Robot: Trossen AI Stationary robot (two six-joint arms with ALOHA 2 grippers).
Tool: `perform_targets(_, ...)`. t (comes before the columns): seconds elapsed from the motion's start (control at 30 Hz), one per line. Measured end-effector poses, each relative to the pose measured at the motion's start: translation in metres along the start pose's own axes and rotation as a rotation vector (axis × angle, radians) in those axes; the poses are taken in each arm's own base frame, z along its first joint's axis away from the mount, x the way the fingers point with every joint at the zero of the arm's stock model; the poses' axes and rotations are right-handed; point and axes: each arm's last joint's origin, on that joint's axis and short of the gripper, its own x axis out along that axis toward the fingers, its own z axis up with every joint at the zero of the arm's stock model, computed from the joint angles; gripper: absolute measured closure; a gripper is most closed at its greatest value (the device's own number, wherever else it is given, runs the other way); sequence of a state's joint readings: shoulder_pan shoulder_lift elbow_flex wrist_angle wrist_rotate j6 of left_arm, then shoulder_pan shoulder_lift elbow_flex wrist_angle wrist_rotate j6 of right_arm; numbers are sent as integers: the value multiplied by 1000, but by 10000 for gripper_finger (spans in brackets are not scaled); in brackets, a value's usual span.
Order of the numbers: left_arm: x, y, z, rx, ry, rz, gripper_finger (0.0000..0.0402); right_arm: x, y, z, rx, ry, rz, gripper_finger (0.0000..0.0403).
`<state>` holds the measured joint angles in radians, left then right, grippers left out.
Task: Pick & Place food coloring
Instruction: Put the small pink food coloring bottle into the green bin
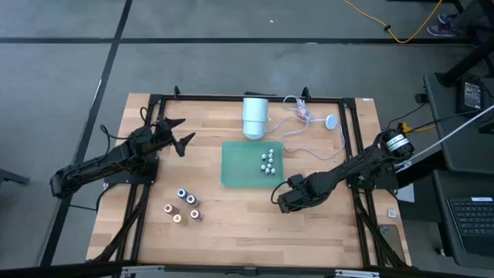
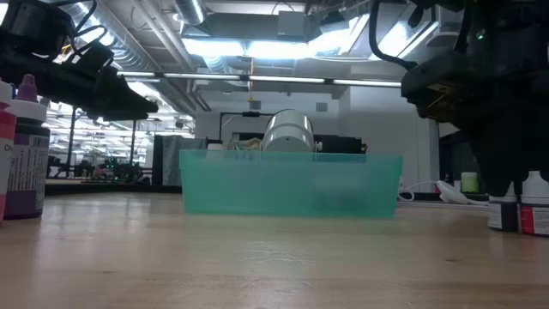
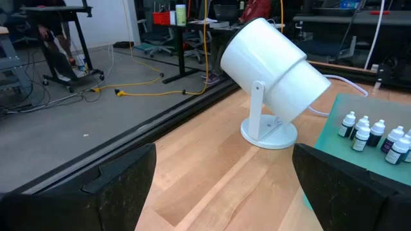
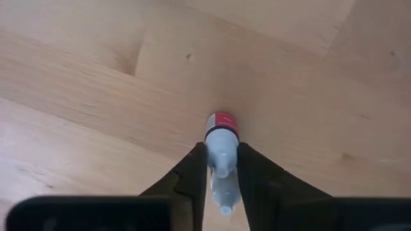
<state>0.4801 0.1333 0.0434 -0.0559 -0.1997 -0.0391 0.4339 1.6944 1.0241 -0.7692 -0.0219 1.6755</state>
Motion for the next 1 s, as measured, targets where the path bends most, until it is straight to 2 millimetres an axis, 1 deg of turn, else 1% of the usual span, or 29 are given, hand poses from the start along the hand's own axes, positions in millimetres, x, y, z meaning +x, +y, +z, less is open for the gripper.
perform_targets(0.17,0,0,0,0,0,0,41,-1,0,0,-29,-1,2,340)
perform_targets(0.3,0,0,0,0,0,0,41,-2,1,0,-48,-2,-3,337)
perform_targets(0.37,0,0,0,0,0,0,41,-7,2,0,-84,-3,-10,335)
perform_targets(0.53,0,0,0,0,0,0,41,-28,11,3,-214,-3,-26,340)
perform_targets(0.7,0,0,0,0,0,0,41,-55,25,13,-353,-1,-6,337)
perform_targets(0.9,0,0,0,0,0,0,41,-90,35,32,-463,-12,7,340)
perform_targets(1.0,0,0,0,0,0,0,41,-103,40,46,-515,-27,25,339)
